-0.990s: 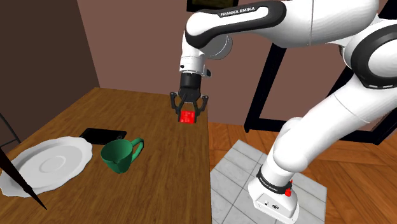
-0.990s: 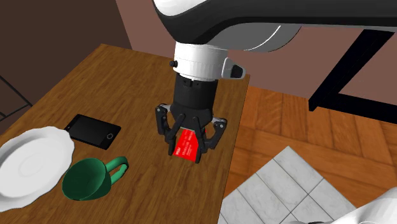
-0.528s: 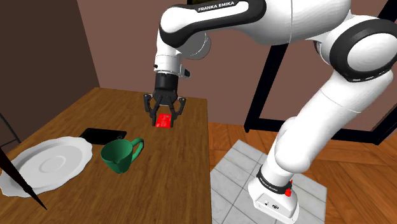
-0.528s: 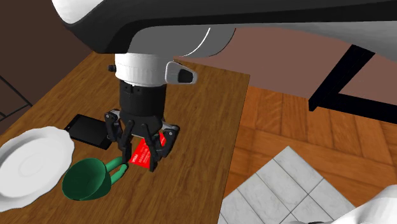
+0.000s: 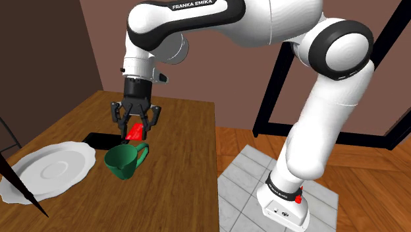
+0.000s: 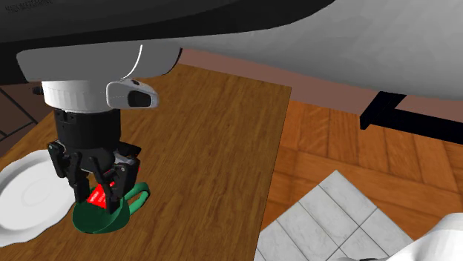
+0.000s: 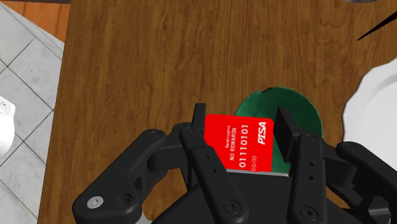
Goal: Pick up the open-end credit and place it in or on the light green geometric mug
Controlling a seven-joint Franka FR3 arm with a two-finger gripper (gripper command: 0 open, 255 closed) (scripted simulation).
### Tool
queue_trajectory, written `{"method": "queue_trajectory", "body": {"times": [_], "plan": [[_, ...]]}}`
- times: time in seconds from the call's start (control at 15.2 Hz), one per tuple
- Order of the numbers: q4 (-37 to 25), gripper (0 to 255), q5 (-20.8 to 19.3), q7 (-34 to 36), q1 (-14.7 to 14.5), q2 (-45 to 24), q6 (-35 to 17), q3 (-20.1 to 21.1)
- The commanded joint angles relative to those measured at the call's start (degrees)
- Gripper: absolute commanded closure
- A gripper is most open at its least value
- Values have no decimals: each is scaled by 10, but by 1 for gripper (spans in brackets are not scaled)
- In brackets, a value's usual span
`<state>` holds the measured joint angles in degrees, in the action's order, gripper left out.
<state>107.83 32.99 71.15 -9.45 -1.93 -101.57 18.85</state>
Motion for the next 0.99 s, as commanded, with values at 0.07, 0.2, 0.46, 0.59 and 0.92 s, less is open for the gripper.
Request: {"method": "queue_trajectory", "body": {"times": [0.07,0.2,0.46,0.59,0.92], "plan": [[-71,255,-18,40,-19,-61,-10,15],[-60,255,-17,34,-21,-64,-22,15],[-38,255,-15,21,-22,-71,-47,15],[-28,255,-14,15,-23,-75,-60,16],[-6,255,-12,-1,-25,-87,-90,16]]}}
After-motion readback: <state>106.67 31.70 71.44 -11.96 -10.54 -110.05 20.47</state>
